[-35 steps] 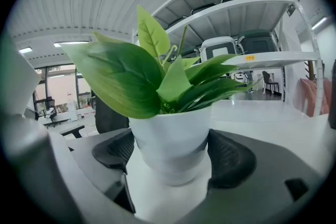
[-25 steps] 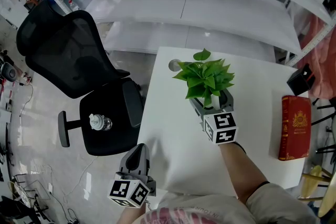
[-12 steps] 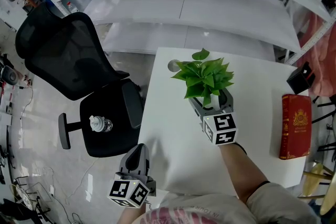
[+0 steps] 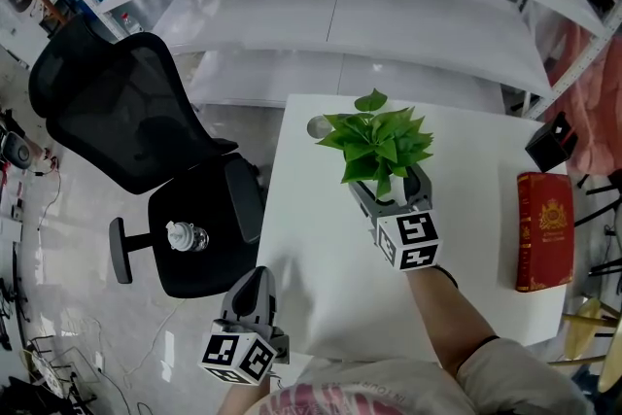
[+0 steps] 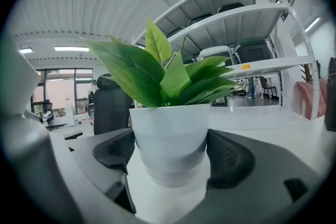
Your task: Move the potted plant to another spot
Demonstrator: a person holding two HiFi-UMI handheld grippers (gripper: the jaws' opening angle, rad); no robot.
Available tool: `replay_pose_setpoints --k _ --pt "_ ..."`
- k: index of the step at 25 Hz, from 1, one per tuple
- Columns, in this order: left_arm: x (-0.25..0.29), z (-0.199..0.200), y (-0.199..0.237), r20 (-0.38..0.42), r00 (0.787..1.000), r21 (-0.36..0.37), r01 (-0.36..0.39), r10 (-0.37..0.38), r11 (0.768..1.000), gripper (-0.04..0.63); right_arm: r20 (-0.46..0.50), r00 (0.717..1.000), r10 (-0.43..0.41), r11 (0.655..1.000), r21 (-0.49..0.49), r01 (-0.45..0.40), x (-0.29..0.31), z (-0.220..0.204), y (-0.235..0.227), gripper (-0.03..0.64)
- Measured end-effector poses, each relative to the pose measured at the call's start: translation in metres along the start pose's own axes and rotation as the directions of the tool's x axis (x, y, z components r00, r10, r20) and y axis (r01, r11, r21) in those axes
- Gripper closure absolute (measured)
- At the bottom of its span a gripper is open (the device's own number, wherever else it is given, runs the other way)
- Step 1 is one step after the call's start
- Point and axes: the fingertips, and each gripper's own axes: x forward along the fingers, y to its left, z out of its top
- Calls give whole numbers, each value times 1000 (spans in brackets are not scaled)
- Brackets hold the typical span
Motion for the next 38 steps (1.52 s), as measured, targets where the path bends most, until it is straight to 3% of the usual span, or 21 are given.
replay_pose_setpoints --k 18,30,38 --pt "-6 29 -35 45 988 44 148 -150 988 569 116 988 -98 995 -17 101 -69 58 -6 173" --pt "-15 42 -80 73 956 97 276 -284 956 569 209 963 -170 984 -19 178 -148 87 -8 175" --pt "-23 34 -114 54 926 122 366 -374 923 569 237 938 -251 966 -6 260 -204 89 -18 175"
